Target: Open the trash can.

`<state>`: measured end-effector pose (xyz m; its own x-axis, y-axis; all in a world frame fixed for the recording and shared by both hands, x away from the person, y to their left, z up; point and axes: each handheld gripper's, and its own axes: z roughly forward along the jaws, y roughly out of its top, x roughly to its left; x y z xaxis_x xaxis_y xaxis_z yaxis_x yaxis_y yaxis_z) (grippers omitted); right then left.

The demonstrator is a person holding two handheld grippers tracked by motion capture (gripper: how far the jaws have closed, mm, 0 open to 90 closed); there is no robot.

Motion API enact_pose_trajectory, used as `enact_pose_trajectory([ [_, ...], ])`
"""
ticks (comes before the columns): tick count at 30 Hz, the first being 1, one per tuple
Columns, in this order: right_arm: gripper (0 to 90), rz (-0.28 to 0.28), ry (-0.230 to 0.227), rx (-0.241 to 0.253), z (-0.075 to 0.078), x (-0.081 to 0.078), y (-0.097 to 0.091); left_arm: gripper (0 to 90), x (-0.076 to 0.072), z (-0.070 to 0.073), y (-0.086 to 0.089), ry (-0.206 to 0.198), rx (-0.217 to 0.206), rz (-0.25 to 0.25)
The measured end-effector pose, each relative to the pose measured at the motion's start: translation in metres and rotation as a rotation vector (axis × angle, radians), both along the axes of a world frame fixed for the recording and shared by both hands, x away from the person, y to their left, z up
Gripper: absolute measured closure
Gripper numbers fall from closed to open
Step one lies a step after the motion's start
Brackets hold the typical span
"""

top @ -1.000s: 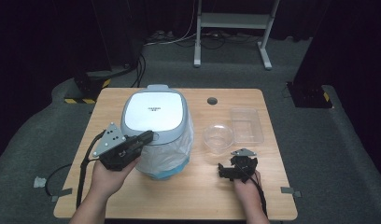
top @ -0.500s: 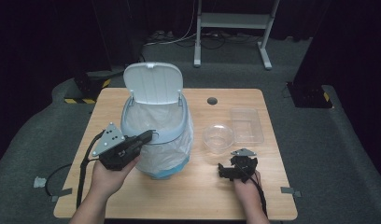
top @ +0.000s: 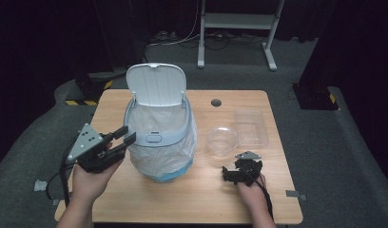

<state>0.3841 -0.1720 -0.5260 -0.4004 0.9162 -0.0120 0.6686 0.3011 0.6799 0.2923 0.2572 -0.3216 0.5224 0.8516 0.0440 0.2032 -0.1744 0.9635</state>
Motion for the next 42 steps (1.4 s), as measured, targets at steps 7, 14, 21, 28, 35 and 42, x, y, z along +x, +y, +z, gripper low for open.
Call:
enact_pose_trajectory([
  [7,0.0,-0.004,-0.001,-0.001,0.000,0.000,0.000,54.5,-0.002,-0.029,0.040,0.060,-0.004,0.086],
  [14,0.0,-0.010,-0.002,-0.004,0.000,-0.001,0.001,50.4,0.007,-0.074,0.062,0.141,0.004,0.140],
  [21,0.1,0.005,0.002,-0.008,0.001,-0.002,0.000,45.0,0.024,-0.132,0.068,0.252,0.056,0.204],
  [28,0.3,0.009,0.008,-0.008,0.001,-0.002,0.000,39.4,0.037,-0.175,0.062,0.343,0.165,0.231],
  [35,17.8,0.023,-0.012,0.003,0.004,-0.007,-0.003,38.8,0.047,-0.197,0.059,0.440,0.216,0.227],
  [42,34.7,0.030,-0.014,0.007,0.008,-0.010,-0.007,37.2,0.048,-0.205,0.061,0.433,0.158,0.222],
])
